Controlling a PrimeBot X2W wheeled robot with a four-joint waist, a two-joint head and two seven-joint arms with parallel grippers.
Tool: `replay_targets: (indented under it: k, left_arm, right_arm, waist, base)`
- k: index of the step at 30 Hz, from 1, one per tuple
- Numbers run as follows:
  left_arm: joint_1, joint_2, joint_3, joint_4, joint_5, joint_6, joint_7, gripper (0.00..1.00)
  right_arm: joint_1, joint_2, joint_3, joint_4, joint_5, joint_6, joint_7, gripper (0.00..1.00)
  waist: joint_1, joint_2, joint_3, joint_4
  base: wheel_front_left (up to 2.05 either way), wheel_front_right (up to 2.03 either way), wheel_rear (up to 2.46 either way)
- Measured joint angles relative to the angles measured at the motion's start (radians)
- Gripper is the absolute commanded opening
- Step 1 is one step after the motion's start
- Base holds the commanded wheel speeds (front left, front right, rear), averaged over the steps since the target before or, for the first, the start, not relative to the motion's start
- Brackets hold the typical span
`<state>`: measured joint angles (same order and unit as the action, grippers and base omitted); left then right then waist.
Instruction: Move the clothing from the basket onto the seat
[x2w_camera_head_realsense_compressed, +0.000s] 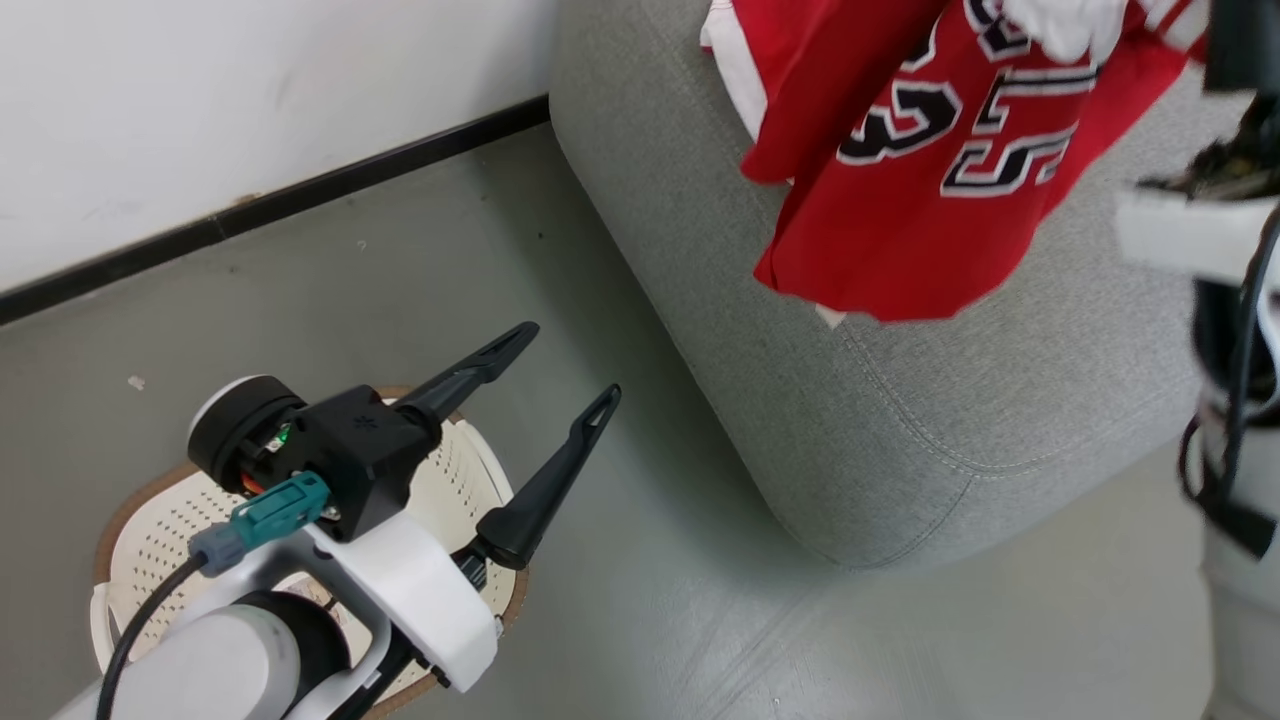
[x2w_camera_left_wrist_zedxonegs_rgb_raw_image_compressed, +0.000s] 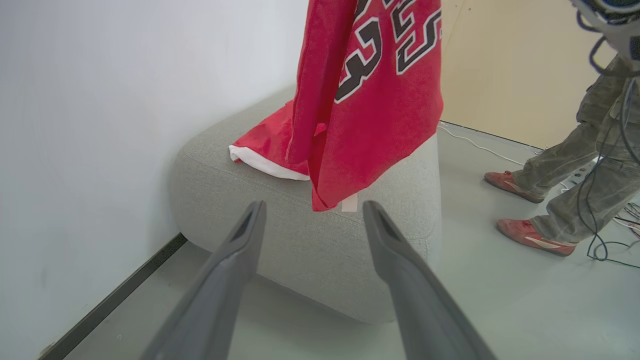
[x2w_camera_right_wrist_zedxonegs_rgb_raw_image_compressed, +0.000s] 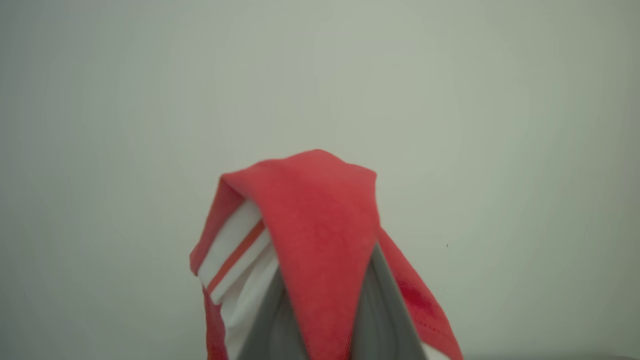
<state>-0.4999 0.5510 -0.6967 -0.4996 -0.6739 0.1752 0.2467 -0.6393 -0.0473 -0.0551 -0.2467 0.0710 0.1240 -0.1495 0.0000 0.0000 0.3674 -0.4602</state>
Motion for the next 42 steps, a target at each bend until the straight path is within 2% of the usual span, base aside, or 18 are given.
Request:
replay_targets:
  k: [2,5,9,15,19,28,31,36,42]
  left_arm:
    - [0.0,0.004,0.003,-0.005,0.0,0.002,0.0,1.0]
    - [0.002,0.021,0.011,-0.021,0.002,0.009,0.008,1.0]
    - [0.023,0.048,0.022,-0.042,0.006,0.016,0.017,1.0]
    - [0.037,0.079,0.037,-0.073,0.006,0.018,0.025,1.0]
    - [0.04,0.096,0.046,-0.088,0.006,0.018,0.026,1.0]
    - [0.044,0.128,0.076,-0.132,0.001,0.018,0.026,1.0]
    - [0.055,0.148,0.084,-0.139,-0.002,0.017,0.026,1.0]
    - [0.058,0.172,0.099,-0.165,-0.002,0.016,0.026,1.0]
    - [0.068,0.213,0.115,-0.171,-0.002,0.007,0.026,1.0]
  right_arm:
    - [-0.03,-0.01,-0.001,0.012,-0.009,0.0,0.018,0.0]
    - [-0.113,-0.065,-0.019,0.043,-0.029,0.0,0.059,0.0]
    - [-0.245,-0.21,-0.031,0.091,-0.137,0.0,0.125,0.0]
    - [-0.371,-0.273,-0.047,0.138,-0.154,0.001,0.181,0.0]
    - [-0.454,-0.29,-0.064,0.164,-0.154,0.001,0.209,0.0]
    - [-0.56,-0.369,-0.128,0.194,-0.218,0.001,0.256,0.0]
    - [-0.548,-0.355,-0.155,0.242,-0.24,0.001,0.281,0.0]
    - [-0.443,-0.289,-0.316,0.34,-0.267,0.001,0.332,0.0]
    - [-0.379,-0.153,-0.458,0.402,-0.269,0.001,0.367,0.0]
  waist:
    - [0.0,0.0,0.005,0.003]
    - [0.0,0.0,0.022,0.012]
    - [0.0,0.0,0.051,0.029]
    - [0.0,0.0,0.088,0.051]
    - [0.0,0.0,0.114,0.065]
    - [0.0,0.0,0.178,0.091]
    - [0.0,0.0,0.2,0.098]
    - [0.0,0.0,0.237,0.109]
    - [0.0,0.0,0.28,0.125]
  base:
    - [0.0,0.0,0.0]
    - [0.0,0.0,0.0]
    - [0.0,0.0,0.0]
    - [0.0,0.0,0.0]
    - [0.0,0.0,0.0]
    - [0.0,0.0,0.0]
    - [0.0,0.0,0.0]
    - [0.0,0.0,0.0]
    - [0.0,0.0,0.0]
